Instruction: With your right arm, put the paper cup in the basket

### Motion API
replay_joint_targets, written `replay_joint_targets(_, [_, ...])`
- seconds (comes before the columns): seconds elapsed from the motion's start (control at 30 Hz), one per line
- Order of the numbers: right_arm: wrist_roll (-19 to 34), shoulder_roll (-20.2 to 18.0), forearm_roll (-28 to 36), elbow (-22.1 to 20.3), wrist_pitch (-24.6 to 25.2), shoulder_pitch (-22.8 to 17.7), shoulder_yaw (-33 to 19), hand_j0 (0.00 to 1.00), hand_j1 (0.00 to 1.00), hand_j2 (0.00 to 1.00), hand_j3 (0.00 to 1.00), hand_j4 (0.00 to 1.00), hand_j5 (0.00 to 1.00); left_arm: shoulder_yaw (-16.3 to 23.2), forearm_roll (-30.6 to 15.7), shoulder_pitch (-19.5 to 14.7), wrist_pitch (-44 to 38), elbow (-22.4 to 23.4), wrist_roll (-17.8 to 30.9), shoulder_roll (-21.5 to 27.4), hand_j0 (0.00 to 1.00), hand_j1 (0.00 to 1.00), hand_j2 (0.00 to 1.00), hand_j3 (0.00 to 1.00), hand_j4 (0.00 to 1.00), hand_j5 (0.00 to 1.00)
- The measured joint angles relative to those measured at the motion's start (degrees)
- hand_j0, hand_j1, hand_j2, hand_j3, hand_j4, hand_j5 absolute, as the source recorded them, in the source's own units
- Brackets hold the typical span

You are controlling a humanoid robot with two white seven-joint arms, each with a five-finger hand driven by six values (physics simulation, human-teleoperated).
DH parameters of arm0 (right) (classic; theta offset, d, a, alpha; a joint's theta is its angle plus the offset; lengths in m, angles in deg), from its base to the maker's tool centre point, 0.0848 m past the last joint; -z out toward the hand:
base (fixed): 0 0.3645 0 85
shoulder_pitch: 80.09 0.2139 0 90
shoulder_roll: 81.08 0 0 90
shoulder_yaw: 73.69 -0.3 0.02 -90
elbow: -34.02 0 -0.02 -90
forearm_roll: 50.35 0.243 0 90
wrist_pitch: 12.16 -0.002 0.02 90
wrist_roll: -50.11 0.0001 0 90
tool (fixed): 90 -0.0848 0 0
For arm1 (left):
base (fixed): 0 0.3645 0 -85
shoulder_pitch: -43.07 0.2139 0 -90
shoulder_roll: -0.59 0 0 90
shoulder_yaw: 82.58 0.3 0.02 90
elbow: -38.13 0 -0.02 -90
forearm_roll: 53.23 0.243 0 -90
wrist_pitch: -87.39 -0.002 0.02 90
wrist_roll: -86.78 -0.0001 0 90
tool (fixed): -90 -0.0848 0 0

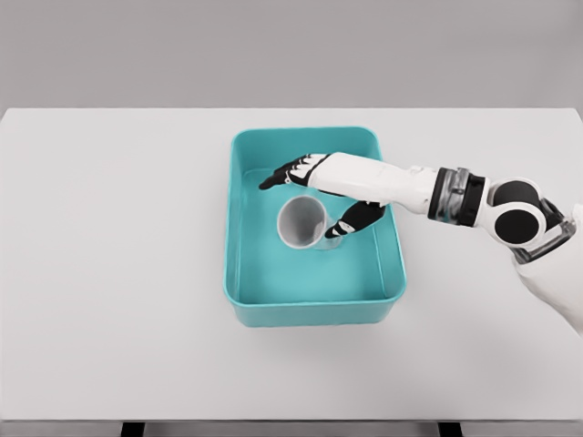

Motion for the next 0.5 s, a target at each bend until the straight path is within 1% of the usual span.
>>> replay_joint_targets(0.07, [0.0,-0.1,0.0,0.0,-0.4,-0.1,-0.9,1.0,1.0,1.0,1.0,1.0,1.0,0.0,0.0,0.1,0.0,0.0,0.0,0.0,1.0,1.0,1.0,1.0,1.0,1.0])
replay_joint_targets(0.13, [0.0,-0.2,1.1,-0.1,-0.8,-2.1,-4.3,1.0,1.0,1.0,1.0,1.0,1.0,0.0,0.0,0.1,0.0,0.0,0.0,0.0,1.0,1.0,1.0,1.0,1.0,1.0])
replay_joint_targets(0.17, [0.0,-0.4,3.2,-0.1,-1.1,-3.3,-6.7,1.0,1.0,1.0,1.0,1.0,1.0,0.0,0.0,0.1,0.0,0.0,0.0,0.0,1.0,1.0,1.0,1.0,1.0,1.0])
replay_joint_targets(0.23, [0.0,-0.9,9.6,0.0,-2.7,-6.5,-12.5,1.0,1.0,1.0,1.0,1.0,1.0,0.0,0.0,0.1,0.0,0.0,0.0,0.0,1.0,1.0,1.0,1.0,1.0,1.0])
replay_joint_targets(0.33, [0.0,-2.2,18.7,0.3,-4.3,-9.0,-19.7,1.0,1.0,1.0,1.0,1.0,1.0,0.0,0.0,0.0,0.0,0.0,0.0,0.0,1.0,1.0,1.0,1.0,1.0,1.0])
replay_joint_targets(0.4, [0.0,-2.8,21.9,0.7,-4.7,-11.1,-23.1,1.0,1.0,1.0,1.0,1.0,1.0,0.0,0.0,0.1,0.0,0.0,0.0,0.0,1.0,1.0,1.0,1.0,1.0,1.0])
replay_joint_targets(0.5, [0.0,-3.3,23.5,2.7,-5.0,-14.1,-26.3,1.0,1.0,1.0,1.0,1.0,1.0,0.0,0.0,0.1,0.0,0.0,0.0,0.0,1.0,1.0,1.0,1.0,1.0,1.0])
